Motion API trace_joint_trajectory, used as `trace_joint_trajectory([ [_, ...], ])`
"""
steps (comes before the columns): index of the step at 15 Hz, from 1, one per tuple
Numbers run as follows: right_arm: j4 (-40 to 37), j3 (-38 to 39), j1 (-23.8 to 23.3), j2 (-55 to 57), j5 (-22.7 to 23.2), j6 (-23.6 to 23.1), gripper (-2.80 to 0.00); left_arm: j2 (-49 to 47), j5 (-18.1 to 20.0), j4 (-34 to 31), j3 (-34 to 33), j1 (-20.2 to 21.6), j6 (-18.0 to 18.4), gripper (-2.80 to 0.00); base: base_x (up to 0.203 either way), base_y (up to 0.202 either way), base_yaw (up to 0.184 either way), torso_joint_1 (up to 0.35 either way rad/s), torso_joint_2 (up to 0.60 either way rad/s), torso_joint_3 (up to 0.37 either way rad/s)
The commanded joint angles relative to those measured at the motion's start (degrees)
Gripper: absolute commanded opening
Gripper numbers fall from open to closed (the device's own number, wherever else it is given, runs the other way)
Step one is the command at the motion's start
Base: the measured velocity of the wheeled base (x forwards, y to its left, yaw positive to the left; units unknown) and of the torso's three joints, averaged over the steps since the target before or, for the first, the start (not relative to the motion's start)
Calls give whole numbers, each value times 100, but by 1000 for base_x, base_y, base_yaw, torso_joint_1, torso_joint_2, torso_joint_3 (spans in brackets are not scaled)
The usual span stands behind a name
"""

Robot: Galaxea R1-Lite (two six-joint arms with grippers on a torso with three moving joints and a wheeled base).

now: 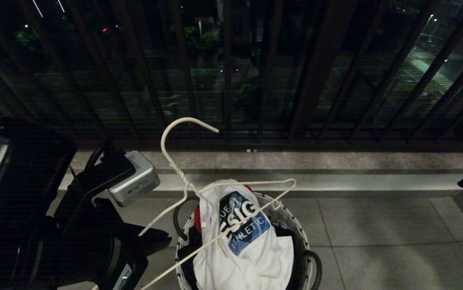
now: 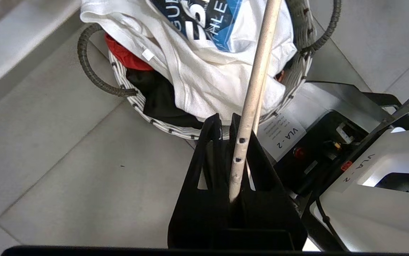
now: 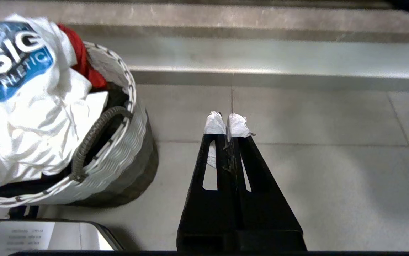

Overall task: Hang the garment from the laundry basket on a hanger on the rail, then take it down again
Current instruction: Pick up clothes from the basket

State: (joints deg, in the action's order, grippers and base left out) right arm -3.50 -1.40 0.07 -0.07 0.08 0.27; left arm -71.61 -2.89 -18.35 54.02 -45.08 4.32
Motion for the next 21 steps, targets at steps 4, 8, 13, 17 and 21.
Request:
trace_joint_trajectory([
  [4, -2, 0, 1, 7, 1, 0, -280, 120, -7, -11, 12, -1, 8, -280, 0, 0, 0, 1, 4, -197],
  [8, -2, 0, 1, 7, 8, 0, -280, 148, -10, -11, 14, -1, 8, -280, 0, 0, 0, 5, 2, -199],
  [13, -2, 0, 1, 7, 6, 0, -280, 214, 5, -7, 14, -1, -32, -280, 0, 0, 0, 0, 2, -200],
  [17, -2, 0, 1, 7, 5, 0, -280, 481, 23, -2, 20, 7, -35, -280, 0, 0, 0, 6, 4, -127],
  [21, -2, 0, 1, 7, 1, 0, -280, 631, -10, -9, 126, 8, -43, -280, 0, 0, 0, 1, 0, -9],
])
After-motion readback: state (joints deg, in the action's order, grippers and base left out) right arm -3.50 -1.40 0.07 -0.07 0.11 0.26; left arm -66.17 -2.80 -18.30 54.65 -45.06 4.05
